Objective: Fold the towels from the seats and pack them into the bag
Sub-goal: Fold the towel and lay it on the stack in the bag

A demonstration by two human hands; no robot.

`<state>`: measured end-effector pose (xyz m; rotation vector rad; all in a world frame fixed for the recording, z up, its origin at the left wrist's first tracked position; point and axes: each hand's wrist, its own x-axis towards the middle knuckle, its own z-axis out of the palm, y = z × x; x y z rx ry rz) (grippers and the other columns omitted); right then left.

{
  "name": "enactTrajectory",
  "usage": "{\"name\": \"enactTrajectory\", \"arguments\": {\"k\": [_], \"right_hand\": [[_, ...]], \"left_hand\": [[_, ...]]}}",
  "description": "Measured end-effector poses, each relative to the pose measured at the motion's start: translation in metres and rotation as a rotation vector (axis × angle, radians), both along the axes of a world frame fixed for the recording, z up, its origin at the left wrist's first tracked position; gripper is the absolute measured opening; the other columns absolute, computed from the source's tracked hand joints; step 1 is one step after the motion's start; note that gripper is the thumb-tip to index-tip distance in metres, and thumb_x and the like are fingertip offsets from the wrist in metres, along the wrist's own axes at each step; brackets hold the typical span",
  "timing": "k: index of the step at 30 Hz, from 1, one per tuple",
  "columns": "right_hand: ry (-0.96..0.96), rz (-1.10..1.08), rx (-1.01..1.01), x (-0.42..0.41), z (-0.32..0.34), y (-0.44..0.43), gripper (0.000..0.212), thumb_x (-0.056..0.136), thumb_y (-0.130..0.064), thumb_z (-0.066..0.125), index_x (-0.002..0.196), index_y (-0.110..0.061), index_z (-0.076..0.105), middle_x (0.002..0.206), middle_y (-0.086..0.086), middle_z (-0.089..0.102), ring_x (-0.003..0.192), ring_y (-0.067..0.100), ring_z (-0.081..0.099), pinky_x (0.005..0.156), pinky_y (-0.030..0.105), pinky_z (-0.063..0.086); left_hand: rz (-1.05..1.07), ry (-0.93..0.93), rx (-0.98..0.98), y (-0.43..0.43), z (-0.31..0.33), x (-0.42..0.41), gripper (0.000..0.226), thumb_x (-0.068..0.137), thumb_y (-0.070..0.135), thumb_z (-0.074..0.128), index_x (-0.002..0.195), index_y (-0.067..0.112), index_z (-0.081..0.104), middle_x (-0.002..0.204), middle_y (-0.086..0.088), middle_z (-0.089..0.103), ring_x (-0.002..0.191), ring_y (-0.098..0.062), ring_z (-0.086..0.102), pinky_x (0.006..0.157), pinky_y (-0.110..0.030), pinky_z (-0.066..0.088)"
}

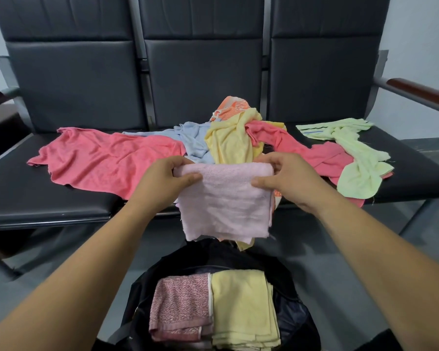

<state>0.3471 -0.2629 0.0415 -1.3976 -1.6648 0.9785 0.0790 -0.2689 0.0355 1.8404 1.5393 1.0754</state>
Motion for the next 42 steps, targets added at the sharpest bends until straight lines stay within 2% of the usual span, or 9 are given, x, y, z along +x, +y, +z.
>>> {"name": "enactTrajectory", "arguments": {"k": [3, 10, 15, 17, 22, 27, 33, 39, 42], "right_hand": [[-0.147, -0.076, 0.168, -0.002, 0.001, -0.004, 0.024, 0.085, -0.014, 0.080, 0.106, -0.022, 0.071, 0.104, -0.010, 0.070, 0.100, 0.012, 0.065, 0.090, 0.030, 0.053], [0.535, -0.011, -0.129, 0.006, -0.017, -0.006, 0.016, 0.097, -0.010, 0.063, 0.112, -0.009, 0.071, 0.108, 0.007, 0.076, 0.099, 0.020, 0.073, 0.081, 0.031, 0.059], [0.673, -0.144, -0.287, 0.006, -0.062, -0.007, 0.020, 0.098, -0.007, 0.061, 0.115, 0.001, 0.068, 0.112, 0.019, 0.074, 0.101, 0.029, 0.072, 0.090, 0.042, 0.059], [0.655, -0.190, -0.353, 0.010, -0.090, -0.012, 0.018, 0.098, -0.004, 0.061, 0.113, 0.003, 0.069, 0.110, 0.020, 0.074, 0.094, 0.027, 0.074, 0.085, 0.039, 0.060], [0.385, -0.273, -0.655, 0.023, -0.167, -0.031, 0.010, 0.096, -0.002, 0.062, 0.103, 0.004, 0.067, 0.099, 0.020, 0.073, 0.084, 0.028, 0.069, 0.072, 0.036, 0.055], [0.153, -0.272, -0.950, 0.031, -0.221, -0.038, 0.022, 0.094, 0.001, 0.064, 0.114, 0.009, 0.061, 0.110, 0.022, 0.070, 0.089, 0.032, 0.071, 0.069, 0.042, 0.060], [0.018, -0.397, -0.864, 0.012, -0.285, -0.031, 0.017, 0.089, -0.014, 0.072, 0.098, -0.003, 0.063, 0.104, 0.019, 0.071, 0.097, 0.034, 0.069, 0.089, 0.049, 0.059], [-0.027, -0.349, -0.863, 0.011, -0.317, -0.036, 0.018, 0.090, -0.020, 0.074, 0.092, -0.005, 0.063, 0.083, 0.009, 0.061, 0.070, 0.019, 0.059, 0.056, 0.024, 0.043], [-0.144, -0.298, -0.946, 0.018, -0.332, -0.037, 0.025, 0.089, -0.021, 0.075, 0.099, 0.000, 0.065, 0.081, 0.007, 0.060, 0.063, 0.016, 0.055, 0.047, 0.021, 0.036]], "left_hand": [[0.006, 0.071, 0.063, 0.000, 0.000, 0.000, 0.007, 0.091, 0.026, 0.072, 0.093, 0.020, 0.070, 0.084, 0.006, 0.060, 0.066, 0.002, 0.054, 0.057, -0.014, 0.040], [-0.106, -0.134, -0.003, -0.002, -0.015, 0.004, 0.028, 0.097, 0.041, 0.063, 0.095, 0.014, 0.057, 0.075, 0.010, 0.051, 0.065, -0.004, 0.046, 0.059, -0.022, 0.041], [-0.113, -0.035, -0.058, -0.006, -0.046, 0.014, 0.027, 0.097, 0.042, 0.062, 0.093, 0.016, 0.057, 0.079, 0.005, 0.055, 0.067, -0.005, 0.050, 0.062, -0.025, 0.042], [-0.111, -0.044, -0.139, -0.011, -0.068, 0.019, 0.025, 0.097, 0.039, 0.063, 0.091, 0.016, 0.059, 0.077, 0.008, 0.056, 0.064, 0.000, 0.050, 0.057, -0.017, 0.040], [-0.194, -0.015, -0.473, -0.025, -0.142, 0.026, 0.039, 0.080, 0.055, 0.067, 0.090, 0.018, 0.063, 0.082, 0.005, 0.065, 0.077, -0.016, 0.060, 0.068, -0.034, 0.052], [-0.213, 0.007, -0.819, -0.030, -0.199, 0.038, 0.028, 0.097, 0.030, 0.067, 0.106, 0.004, 0.061, 0.091, -0.008, 0.064, 0.077, -0.021, 0.065, 0.062, -0.038, 0.061], [-0.058, 0.119, -0.868, -0.021, -0.258, 0.042, 0.048, 0.092, 0.040, 0.071, 0.125, 0.008, 0.056, 0.116, -0.012, 0.064, 0.104, -0.031, 0.066, 0.088, -0.047, 0.058], [-0.026, 0.183, -0.988, -0.024, -0.310, 0.035, 0.051, 0.087, 0.044, 0.075, 0.116, 0.007, 0.056, 0.109, -0.005, 0.063, 0.091, -0.020, 0.059, 0.068, -0.029, 0.050], [-0.055, 0.210, -1.050, -0.023, -0.328, 0.034, 0.047, 0.086, 0.042, 0.075, 0.113, 0.006, 0.061, 0.109, -0.009, 0.069, 0.093, -0.025, 0.067, 0.080, -0.036, 0.057]]}}
